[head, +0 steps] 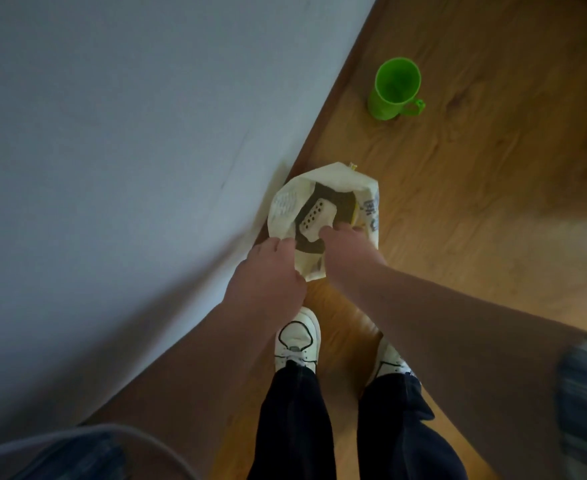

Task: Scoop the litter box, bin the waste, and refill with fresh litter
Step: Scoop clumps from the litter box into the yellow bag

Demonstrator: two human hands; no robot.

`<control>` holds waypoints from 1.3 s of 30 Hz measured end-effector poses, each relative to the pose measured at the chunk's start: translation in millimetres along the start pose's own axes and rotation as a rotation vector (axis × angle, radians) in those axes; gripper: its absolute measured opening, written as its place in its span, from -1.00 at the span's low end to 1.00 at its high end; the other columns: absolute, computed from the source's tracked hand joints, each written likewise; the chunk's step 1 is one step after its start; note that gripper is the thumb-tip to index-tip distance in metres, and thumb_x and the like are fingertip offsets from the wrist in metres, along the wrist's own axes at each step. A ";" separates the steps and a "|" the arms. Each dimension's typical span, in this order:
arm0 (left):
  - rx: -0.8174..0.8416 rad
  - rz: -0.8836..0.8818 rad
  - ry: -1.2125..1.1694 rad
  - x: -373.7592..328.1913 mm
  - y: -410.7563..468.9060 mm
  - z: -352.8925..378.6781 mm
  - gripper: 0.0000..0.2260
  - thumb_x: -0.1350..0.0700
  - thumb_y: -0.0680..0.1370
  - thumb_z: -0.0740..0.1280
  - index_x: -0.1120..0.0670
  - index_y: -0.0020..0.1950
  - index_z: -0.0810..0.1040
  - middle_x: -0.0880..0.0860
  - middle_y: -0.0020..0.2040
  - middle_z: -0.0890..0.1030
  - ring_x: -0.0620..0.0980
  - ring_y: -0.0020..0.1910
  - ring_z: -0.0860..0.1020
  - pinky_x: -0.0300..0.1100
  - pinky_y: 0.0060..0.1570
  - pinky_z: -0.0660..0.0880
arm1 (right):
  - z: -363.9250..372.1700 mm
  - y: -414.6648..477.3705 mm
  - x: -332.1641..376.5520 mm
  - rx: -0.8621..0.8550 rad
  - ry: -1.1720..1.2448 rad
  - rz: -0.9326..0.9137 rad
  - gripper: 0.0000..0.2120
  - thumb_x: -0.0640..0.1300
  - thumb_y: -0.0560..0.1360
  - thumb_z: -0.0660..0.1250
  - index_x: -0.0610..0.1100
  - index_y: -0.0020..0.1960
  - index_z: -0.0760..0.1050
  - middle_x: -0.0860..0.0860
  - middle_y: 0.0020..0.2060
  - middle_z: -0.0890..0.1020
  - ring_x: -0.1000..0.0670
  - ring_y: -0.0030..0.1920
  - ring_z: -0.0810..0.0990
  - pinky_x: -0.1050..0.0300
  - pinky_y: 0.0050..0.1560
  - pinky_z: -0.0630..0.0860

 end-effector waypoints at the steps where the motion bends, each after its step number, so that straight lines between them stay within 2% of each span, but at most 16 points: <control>1: -0.007 -0.012 -0.019 -0.4 -0.2 -4.3 -0.55 0.10 0.55 0.21 0.02 0.45 0.29 -0.01 0.35 0.41 -0.01 0.27 0.40 -0.12 0.09 0.42 | -2.9 -1.9 -0.5 -0.014 0.002 0.004 -0.53 -0.28 0.51 0.29 -0.08 0.40 0.35 -0.10 0.19 0.45 -0.16 0.25 0.41 -0.10 0.11 0.53; 7: 0.000 -0.051 -0.067 -12.8 -19.3 -23.5 -0.54 0.07 0.57 0.20 0.02 0.48 0.28 0.02 0.38 0.40 0.03 0.30 0.40 -0.04 0.15 0.44 | -36.2 -47.3 2.6 -0.162 0.064 -0.080 -0.59 -0.30 0.51 0.24 -0.08 0.33 0.40 -0.02 0.16 0.42 -0.09 0.21 0.37 -0.07 0.14 0.54; 10: 0.017 -0.044 -0.051 -22.4 -38.2 -40.1 -0.55 0.06 0.56 0.23 0.05 0.45 0.31 0.06 0.34 0.43 0.06 0.26 0.45 0.01 0.16 0.49 | -58.6 -92.4 -7.6 -0.175 0.187 -0.050 -0.55 -0.34 0.52 0.21 -0.05 0.37 0.37 -0.01 0.24 0.43 -0.08 0.24 0.37 0.00 0.14 0.49; 15: 0.066 -0.049 -0.023 -46.3 -93.1 -96.4 -0.59 0.02 0.56 0.20 0.01 0.42 0.34 0.05 0.29 0.46 0.07 0.19 0.48 0.06 0.10 0.53 | -106.8 -188.2 -20.6 -0.197 0.378 -0.018 -0.51 -0.28 0.57 0.18 0.01 0.46 0.34 0.03 0.36 0.42 -0.05 0.34 0.37 0.03 0.29 0.41; 16: 0.087 -0.054 -0.013 -53.8 -110.0 -113.1 -0.59 0.02 0.56 0.19 0.00 0.42 0.33 0.05 0.28 0.47 0.07 0.18 0.50 0.07 0.08 0.54 | -118.3 -214.5 -21.9 -0.206 0.422 -0.010 -0.52 -0.27 0.57 0.19 0.01 0.45 0.35 0.02 0.34 0.44 -0.05 0.30 0.42 0.05 0.26 0.46; 18: 0.115 -0.043 0.014 -71.9 -144.5 -150.5 -0.57 0.03 0.56 0.18 0.00 0.44 0.32 0.07 0.29 0.47 0.10 0.20 0.49 0.09 0.10 0.53 | -142.6 -269.0 -27.5 -0.211 0.561 0.046 -0.57 -0.23 0.57 0.20 0.05 0.41 0.38 0.00 0.23 0.51 -0.03 0.07 0.54 0.10 -0.05 0.56; 20: 0.107 -0.012 0.031 -93.4 -178.6 -194.2 -0.56 0.04 0.57 0.20 0.01 0.46 0.30 0.10 0.31 0.46 0.12 0.24 0.48 0.10 0.15 0.51 | -169.6 -323.2 -34.0 -0.221 0.697 0.126 -0.60 -0.19 0.57 0.20 0.09 0.37 0.40 -0.01 0.10 0.58 0.04 -0.19 0.53 0.22 -0.34 0.42; 25: 0.041 0.118 -0.005 -159.4 -261.2 -286.7 -0.52 0.10 0.58 0.25 0.03 0.50 0.26 0.14 0.36 0.44 0.15 0.31 0.46 0.05 0.24 0.46 | -249.0 -470.7 -52.8 -0.389 0.842 0.241 -0.65 -0.18 0.58 0.24 0.06 0.33 0.45 0.10 -0.01 0.60 0.14 -0.37 0.52 0.38 -0.50 0.34; 29: 0.058 0.304 -0.012 -235.3 -323.3 -321.5 -0.48 0.14 0.54 0.28 0.05 0.50 0.27 0.12 0.37 0.44 0.13 0.32 0.46 0.00 0.28 0.43 | -288.6 -589.2 -67.1 -0.565 0.975 0.314 -0.68 -0.17 0.58 0.26 0.07 0.29 0.46 0.14 -0.02 0.59 0.14 -0.25 0.56 0.30 -0.36 0.38; 32: 0.078 0.452 -0.037 -299.1 -365.5 -336.9 -0.41 0.10 0.53 0.33 0.00 0.53 0.22 0.10 0.45 0.38 0.09 0.36 0.44 -0.02 0.34 0.40 | -298.6 -659.2 -76.0 -0.689 1.118 0.360 -0.74 -0.17 0.59 0.26 0.09 0.21 0.49 0.15 -0.02 0.61 0.13 -0.19 0.60 0.29 -0.33 0.46; 34: 0.104 0.524 -0.095 -338.4 -391.2 -345.8 -0.38 0.09 0.55 0.36 -0.05 0.55 0.16 0.04 0.49 0.32 0.05 0.37 0.42 -0.15 0.27 0.37 | -298.2 -697.8 -79.8 -0.777 1.300 0.352 -0.79 -0.21 0.59 0.25 0.05 0.14 0.52 0.11 0.00 0.65 0.08 -0.12 0.65 0.19 -0.15 0.61; 36: 0.123 0.559 -0.166 -372.1 -412.6 -355.7 -0.34 0.07 0.54 0.39 -0.07 0.55 0.13 0.01 0.52 0.29 0.03 0.40 0.39 -0.14 0.27 0.39 | -294.1 -735.8 -82.2 -0.851 1.461 0.347 -0.80 -0.25 0.60 0.24 0.02 0.08 0.54 0.07 -0.03 0.67 0.02 -0.08 0.68 0.10 -0.01 0.65; 39: 0.124 0.613 -0.210 -420.1 -437.7 -366.4 -0.36 0.06 0.51 0.45 -0.04 0.50 0.20 0.01 0.49 0.34 0.02 0.40 0.40 -0.10 0.29 0.41 | -288.1 -788.6 -92.3 -0.925 1.586 0.326 -0.78 -0.28 0.61 0.21 -0.04 0.08 0.56 -0.02 -0.09 0.68 -0.01 -0.10 0.68 0.20 -0.12 0.64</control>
Point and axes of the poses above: each hand's wrist, its own y-axis towards the middle knuckle, its own z-axis out of the palm, x = y × z, the point moved 10 cm from there along y, towards the middle knuckle
